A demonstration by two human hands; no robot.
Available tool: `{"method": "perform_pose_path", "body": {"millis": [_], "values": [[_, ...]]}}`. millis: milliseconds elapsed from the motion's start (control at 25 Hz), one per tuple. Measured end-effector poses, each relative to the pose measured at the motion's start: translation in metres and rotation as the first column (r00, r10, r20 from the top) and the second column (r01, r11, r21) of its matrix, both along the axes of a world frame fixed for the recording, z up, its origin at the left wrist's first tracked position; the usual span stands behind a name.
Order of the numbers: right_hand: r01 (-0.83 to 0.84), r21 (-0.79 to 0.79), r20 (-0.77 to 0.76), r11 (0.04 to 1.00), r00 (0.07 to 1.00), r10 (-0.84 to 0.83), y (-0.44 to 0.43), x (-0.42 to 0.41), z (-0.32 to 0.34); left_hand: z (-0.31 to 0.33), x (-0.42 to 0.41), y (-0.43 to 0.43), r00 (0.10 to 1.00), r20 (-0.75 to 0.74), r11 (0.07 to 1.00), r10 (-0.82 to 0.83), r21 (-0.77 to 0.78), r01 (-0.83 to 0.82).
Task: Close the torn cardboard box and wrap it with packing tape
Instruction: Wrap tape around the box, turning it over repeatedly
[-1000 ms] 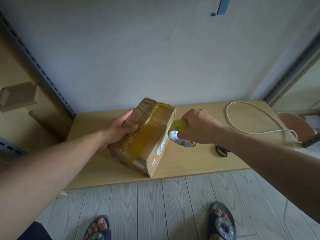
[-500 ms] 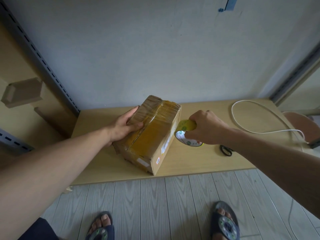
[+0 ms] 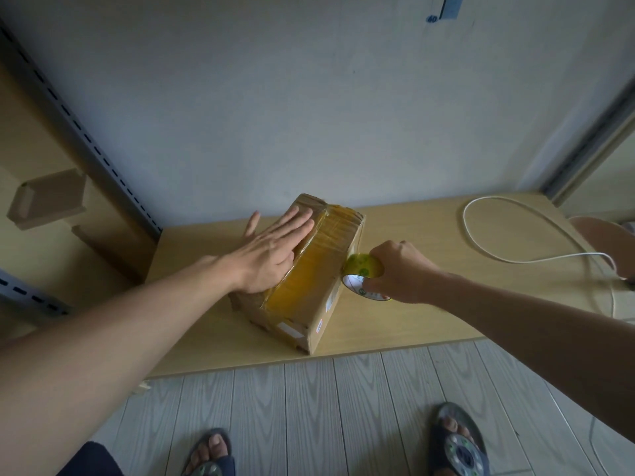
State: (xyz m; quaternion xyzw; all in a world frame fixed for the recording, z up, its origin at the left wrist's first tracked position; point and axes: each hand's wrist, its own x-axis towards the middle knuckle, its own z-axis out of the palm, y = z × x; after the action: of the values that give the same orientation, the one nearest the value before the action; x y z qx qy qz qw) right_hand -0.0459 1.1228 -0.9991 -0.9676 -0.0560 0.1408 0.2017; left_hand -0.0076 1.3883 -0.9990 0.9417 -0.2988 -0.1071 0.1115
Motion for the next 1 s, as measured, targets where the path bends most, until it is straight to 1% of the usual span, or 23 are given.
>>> {"method": "perform_pose_path", "body": {"millis": [80, 160, 200, 240, 280, 320, 360, 440, 520, 560, 640, 720, 760, 800, 840, 880, 960, 1000], "values": [[0.002, 0.012, -0.016, 1.000, 1.000, -0.002, 0.000, 0.002, 0.000, 0.008, -0.010, -0.016, 0.999, -0.019, 0.999, 0.033, 0.039, -0.033], [-0.007, 0.017, -0.024, 1.000, 1.000, 0.008, 0.000, 0.002, 0.000, 0.009, -0.029, -0.042, 0.992, -0.058, 0.973, 0.112, 0.209, -0.098], [-0.017, 0.013, -0.022, 1.000, 1.000, 0.018, 0.000, 0.001, -0.001, 0.009, -0.038, -0.056, 0.974, -0.090, 0.941, 0.206, 0.293, -0.172], [-0.025, 0.011, -0.018, 1.000, 1.000, 0.025, 0.000, 0.001, -0.002, 0.010, -0.043, -0.068, 0.937, -0.128, 0.902, 0.324, 0.339, -0.266], [-0.026, 0.016, -0.013, 1.000, 1.000, 0.026, 0.000, 0.001, -0.003, 0.011, -0.046, -0.076, 0.892, -0.162, 0.870, 0.423, 0.349, -0.349], [-0.024, 0.028, -0.007, 0.999, 1.000, 0.025, -0.001, 0.001, -0.002, 0.015, -0.046, -0.079, 0.861, -0.179, 0.852, 0.476, 0.337, -0.401], [-0.024, 0.049, 0.000, 0.998, 1.000, 0.024, -0.001, 0.000, -0.001, 0.018, -0.046, -0.075, 0.852, -0.174, 0.847, 0.493, 0.320, -0.424], [-0.032, 0.121, 0.027, 0.992, 0.999, 0.029, -0.002, -0.002, 0.002, 0.018, -0.040, -0.061, 0.859, -0.155, 0.858, 0.488, 0.267, -0.439], [-0.053, 0.207, 0.112, 0.977, 0.993, 0.030, -0.001, -0.007, 0.007, 0.016, -0.033, -0.047, 0.850, -0.214, 0.874, 0.482, 0.192, -0.447], [-0.063, 0.244, 0.187, 0.968, 0.982, 0.016, 0.001, -0.008, 0.011, 0.018, -0.029, -0.040, 0.835, -0.274, 0.879, 0.477, 0.127, -0.460], [-0.074, 0.300, 0.325, 0.951, 0.945, -0.029, 0.006, -0.001, 0.022, 0.020, -0.023, -0.025, 0.786, -0.461, 0.861, 0.413, -0.083, -0.501], [-0.060, 0.355, 0.348, 0.933, 0.935, -0.072, 0.014, 0.007, 0.033, 0.015, -0.021, -0.006, 0.718, -0.654, 0.797, 0.238, -0.291, -0.530], [-0.060, 0.361, 0.324, 0.931, 0.944, -0.065, 0.021, 0.011, 0.037, 0.010, -0.022, 0.001, 0.685, -0.711, 0.776, 0.160, -0.339, -0.532], [-0.079, 0.349, 0.288, 0.934, 0.957, -0.026, 0.030, 0.012, 0.039, 0.003, -0.023, 0.007, 0.687, -0.715, 0.789, 0.129, -0.346, -0.508], [-0.110, 0.326, 0.258, 0.939, 0.966, 0.023, 0.040, 0.013, 0.036, -0.006, -0.024, 0.011, 0.730, -0.667, 0.821, 0.148, -0.328, -0.467], [-0.141, 0.305, 0.254, 0.942, 0.965, 0.063, 0.052, 0.014, 0.031, -0.015, -0.023, 0.013, 0.793, -0.583, 0.854, 0.173, -0.313, -0.416], [-0.149, 0.285, 0.283, 0.947, 0.957, 0.066, 0.067, 0.020, 0.020, -0.026, -0.022, 0.010, 0.903, -0.381, 0.867, 0.198, -0.361, -0.342], [-0.123, 0.287, 0.281, 0.950, 0.959, 0.039, 0.070, 0.024, 0.015, -0.028, -0.023, 0.007, 0.921, -0.326, 0.858, 0.216, -0.387, -0.338]]}}
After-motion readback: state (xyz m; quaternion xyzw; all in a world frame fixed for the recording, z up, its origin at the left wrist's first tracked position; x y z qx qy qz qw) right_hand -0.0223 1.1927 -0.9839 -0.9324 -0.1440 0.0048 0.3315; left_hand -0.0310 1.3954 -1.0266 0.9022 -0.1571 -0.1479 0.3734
